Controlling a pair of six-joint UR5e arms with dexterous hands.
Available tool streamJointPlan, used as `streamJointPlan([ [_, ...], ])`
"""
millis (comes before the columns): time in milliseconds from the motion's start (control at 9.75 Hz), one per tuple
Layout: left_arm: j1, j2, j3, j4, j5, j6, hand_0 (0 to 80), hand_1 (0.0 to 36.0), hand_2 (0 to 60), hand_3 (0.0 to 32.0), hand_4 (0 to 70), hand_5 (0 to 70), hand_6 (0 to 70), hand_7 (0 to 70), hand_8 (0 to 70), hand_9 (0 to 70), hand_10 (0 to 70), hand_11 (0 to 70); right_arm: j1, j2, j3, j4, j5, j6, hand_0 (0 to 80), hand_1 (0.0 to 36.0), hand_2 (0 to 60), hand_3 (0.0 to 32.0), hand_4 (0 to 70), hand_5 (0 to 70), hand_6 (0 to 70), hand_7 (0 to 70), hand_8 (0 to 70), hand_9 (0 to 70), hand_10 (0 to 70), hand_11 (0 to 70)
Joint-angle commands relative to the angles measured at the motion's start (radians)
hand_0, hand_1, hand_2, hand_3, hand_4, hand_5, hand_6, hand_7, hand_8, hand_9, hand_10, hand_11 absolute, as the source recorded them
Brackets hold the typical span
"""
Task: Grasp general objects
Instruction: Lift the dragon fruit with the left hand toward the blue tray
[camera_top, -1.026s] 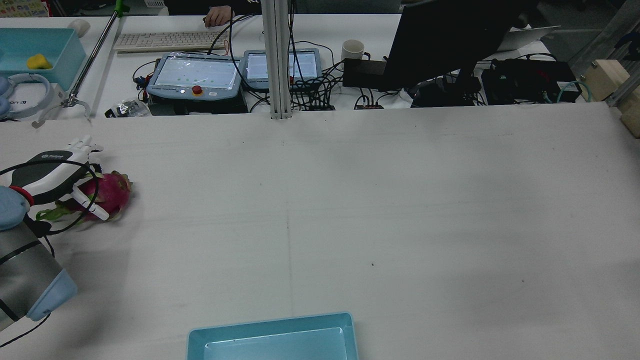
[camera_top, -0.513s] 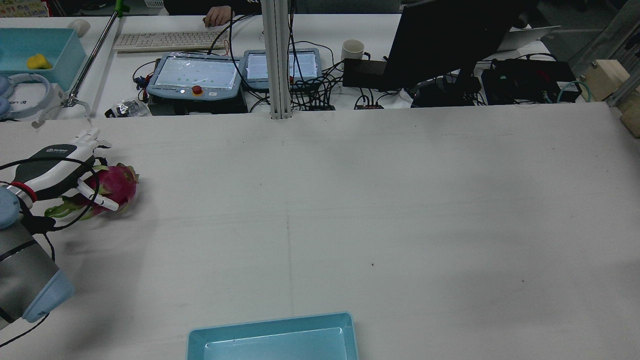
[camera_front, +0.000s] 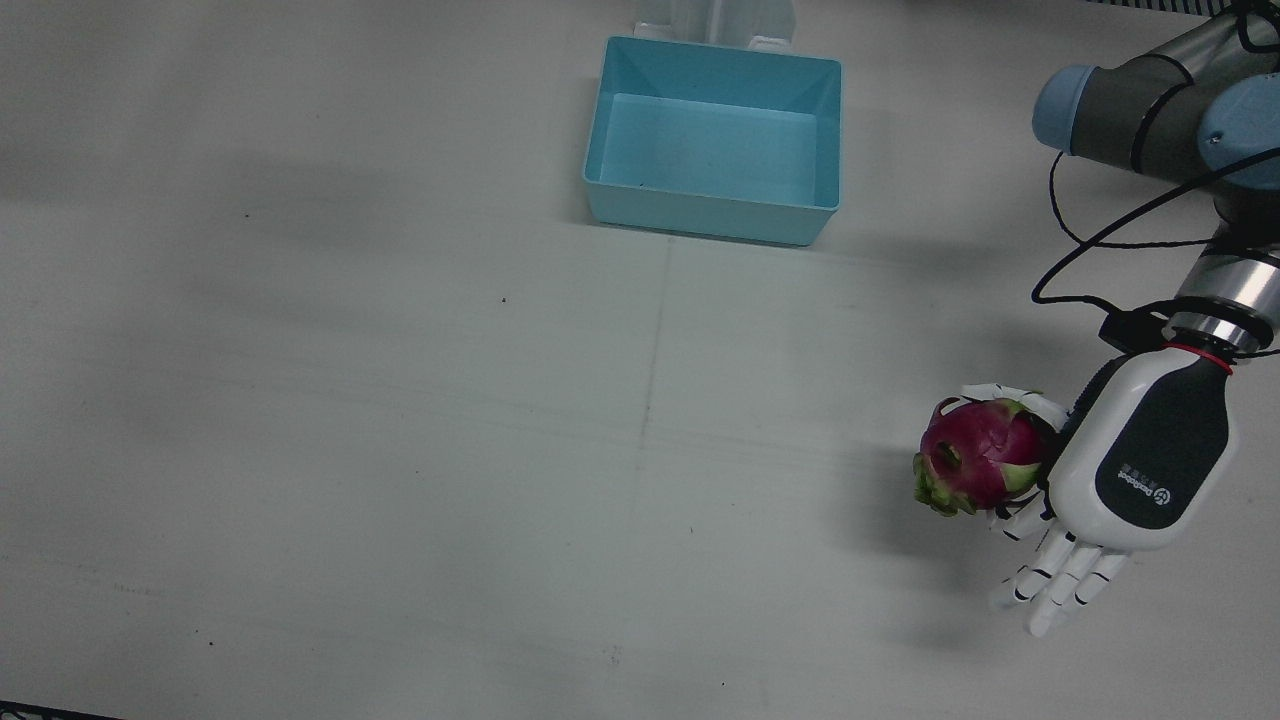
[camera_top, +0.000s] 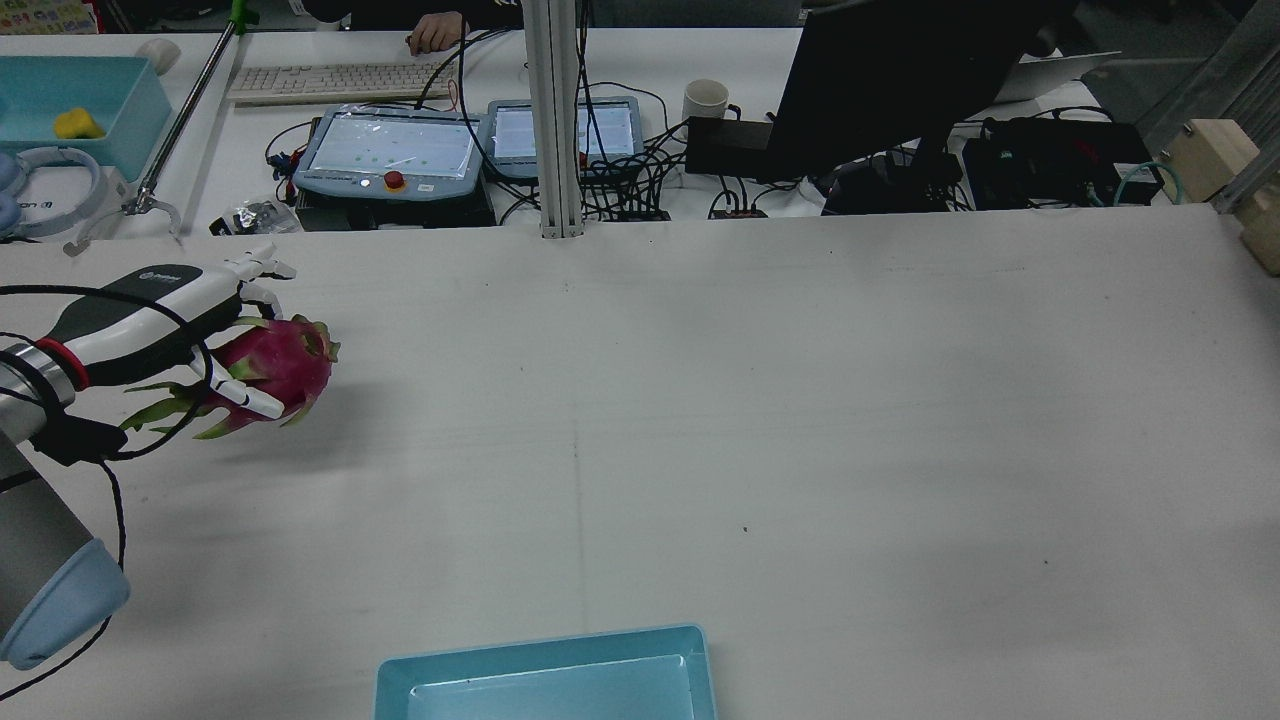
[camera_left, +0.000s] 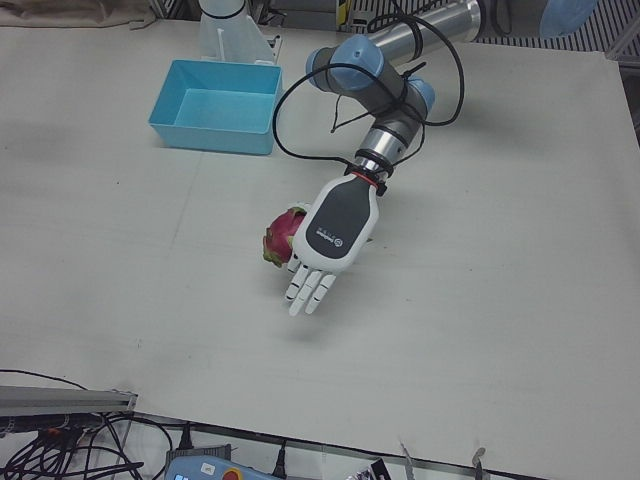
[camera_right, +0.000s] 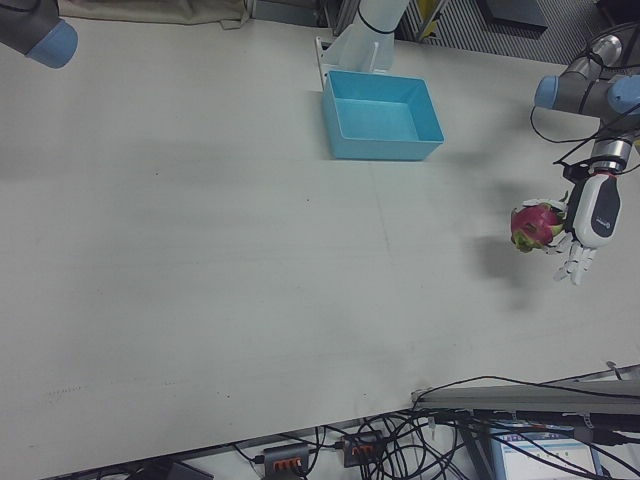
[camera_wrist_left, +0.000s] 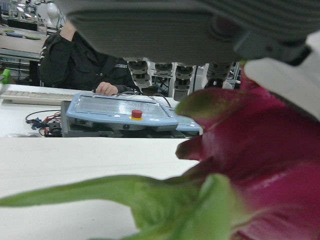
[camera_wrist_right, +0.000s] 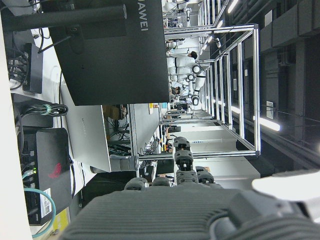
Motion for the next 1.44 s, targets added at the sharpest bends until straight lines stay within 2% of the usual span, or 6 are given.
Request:
streamJointPlan([
  [0, 0.001, -0.04, -0.099, 0.106, 0.186, -0.002, 42.6, 30.6, 60.0, 0.0, 55.3, 55.2, 5.7, 21.1, 4.3, 2.8, 8.7, 13.2, 0.0, 0.0, 0.0, 0.0, 0.0, 0.0, 0.0, 0.0, 0.0, 0.0, 0.0, 0.0, 0.0, 0.0, 0.0, 0.0, 0.0, 0.0],
  [103, -0.001, -0.125, -0.102, 0.204, 0.24, -0.002, 44.7, 30.2, 60.0, 0.0, 61.1, 57.5, 7.6, 23.4, 4.6, 3.2, 8.5, 12.8, 0.0, 0.0, 0.0, 0.0, 0.0, 0.0, 0.0, 0.0, 0.0, 0.0, 0.0, 0.0, 0.0, 0.0, 0.0, 0.0, 0.0, 0.0],
  [308, 0.002, -0.204, -0.116, 0.272, 0.384, -0.002, 45.6, 29.7, 60.0, 0.0, 59.0, 55.5, 6.7, 22.9, 3.3, 3.1, 7.2, 11.0, 0.0, 0.0, 0.0, -0.001, 0.0, 0.0, 0.0, 0.0, 0.0, 0.0, 0.0, 0.0, 0.0, 0.0, 0.0, 0.0, 0.0, 0.0],
  [821, 0.012, -0.266, -0.312, 0.41, 0.577, -0.003, 47.2, 29.6, 60.0, 0.0, 54.2, 54.1, 6.8, 26.0, 1.4, 3.8, 10.3, 15.7, 0.0, 0.0, -0.003, 0.0, 0.0, 0.003, 0.0, 0.0, 0.0, 0.0, 0.0, 0.0, 0.0, 0.0, 0.0, 0.0, 0.0, 0.0],
  [1128, 0.1, -0.264, -0.368, 0.467, 0.599, -0.005, 48.2, 30.5, 60.0, 0.0, 51.0, 52.2, 5.4, 25.7, 0.1, 3.7, 10.9, 16.9, 0.0, 0.0, -0.005, 0.0, 0.0, 0.005, 0.0, 0.0, 0.0, 0.0, 0.0, 0.0, 0.0, 0.0, 0.0, 0.0, 0.0, 0.0],
  [1333, 0.21, -0.261, -0.366, 0.468, 0.573, -0.008, 49.7, 30.9, 60.0, 0.0, 56.0, 54.1, 6.8, 28.1, 0.3, 4.2, 9.5, 14.9, 0.0, 0.0, -0.005, 0.0, 0.0, 0.005, 0.0, 0.0, 0.0, 0.0, 0.0, 0.0, 0.0, 0.0, 0.0, 0.0, 0.0, 0.0],
])
